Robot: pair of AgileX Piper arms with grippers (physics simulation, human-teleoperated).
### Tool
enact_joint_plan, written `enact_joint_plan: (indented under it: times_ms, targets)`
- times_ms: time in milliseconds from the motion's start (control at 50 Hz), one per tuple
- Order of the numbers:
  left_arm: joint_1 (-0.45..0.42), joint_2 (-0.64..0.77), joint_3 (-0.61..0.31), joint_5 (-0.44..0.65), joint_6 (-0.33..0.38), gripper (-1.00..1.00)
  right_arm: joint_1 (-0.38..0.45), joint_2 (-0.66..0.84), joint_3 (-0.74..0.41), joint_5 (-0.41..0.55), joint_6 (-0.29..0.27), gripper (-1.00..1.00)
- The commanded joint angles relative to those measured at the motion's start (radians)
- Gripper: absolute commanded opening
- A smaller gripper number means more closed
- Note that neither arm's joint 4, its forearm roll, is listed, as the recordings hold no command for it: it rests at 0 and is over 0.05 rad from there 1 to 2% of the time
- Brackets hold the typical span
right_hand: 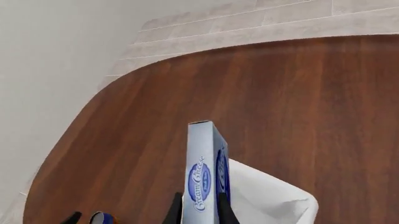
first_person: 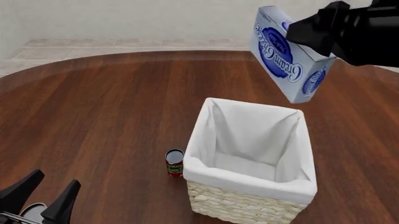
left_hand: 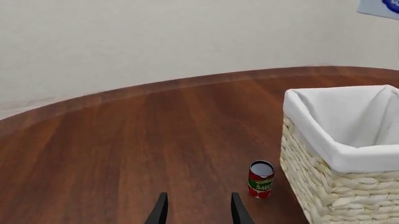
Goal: Pick up the cream cheese box, and put it in the basket.
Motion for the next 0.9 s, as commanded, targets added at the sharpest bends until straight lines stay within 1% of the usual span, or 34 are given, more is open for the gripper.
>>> enact_joint_plan:
  times_ms: [20, 60, 80, 140, 160, 220, 240, 320, 340, 420, 460, 500, 560, 700, 800, 840, 880, 900]
  targets:
    - [-0.006, 0.000, -0.002, 0.002, 0.002, 1.00, 0.066, -0.032, 0.064, -0.045, -0.009, -1.00]
    - [-0.005, -0.002, -0.003, 0.005, 0.003, 1.00, 0.070, -0.035, 0.088, -0.048, -0.011, -1.00]
    - [-0.004, -0.001, 0.004, -0.002, 0.002, 1.00, 0.068, -0.042, 0.096, -0.051, -0.002, -1.00]
    - [-0.002, 0.001, 0.009, -0.007, 0.003, 1.00, 0.074, -0.054, 0.104, -0.047, 0.003, -1.00]
    - [-0.004, 0.008, 0.015, -0.018, 0.006, 1.00, 0.089, -0.064, 0.119, -0.048, 0.011, -1.00]
    - [-0.007, 0.017, 0.018, -0.029, 0.007, 1.00, 0.100, -0.075, 0.137, -0.050, 0.010, -1.00]
    - [-0.009, 0.020, 0.019, -0.031, 0.008, 1.00, 0.115, -0.080, 0.150, -0.052, 0.023, -1.00]
    - [-0.014, 0.023, 0.017, -0.031, 0.012, 1.00, 0.123, -0.097, 0.184, -0.055, 0.031, -1.00]
    - [-0.015, 0.022, 0.015, -0.028, 0.011, 1.00, 0.122, -0.101, 0.189, -0.056, 0.037, -1.00]
    - [-0.016, 0.019, 0.006, -0.016, 0.013, 1.00, 0.116, -0.107, 0.205, -0.048, 0.031, -1.00]
    - [-0.011, 0.025, 0.013, -0.029, 0.012, 1.00, 0.112, -0.111, 0.218, -0.047, 0.043, -1.00]
    - [-0.005, 0.031, 0.016, -0.038, 0.011, 1.00, 0.106, -0.109, 0.227, -0.044, 0.032, -1.00]
    - [0.000, 0.027, 0.014, -0.033, 0.011, 1.00, 0.099, -0.109, 0.249, -0.052, 0.032, -1.00]
    - [-0.008, 0.024, 0.014, -0.028, 0.013, 1.00, 0.119, -0.102, 0.298, -0.076, 0.052, -1.00]
    - [-0.007, 0.027, 0.013, -0.031, 0.012, 1.00, 0.139, -0.096, 0.315, -0.085, 0.046, -1.00]
    - [-0.006, 0.024, 0.015, -0.030, 0.013, 1.00, 0.147, -0.095, 0.323, -0.089, 0.024, -1.00]
    - [-0.006, 0.023, 0.013, -0.028, 0.013, 1.00, 0.150, -0.095, 0.322, -0.090, 0.016, -1.00]
    - [-0.006, 0.022, 0.011, -0.025, 0.012, 1.00, 0.157, -0.096, 0.323, -0.092, 0.001, -1.00]
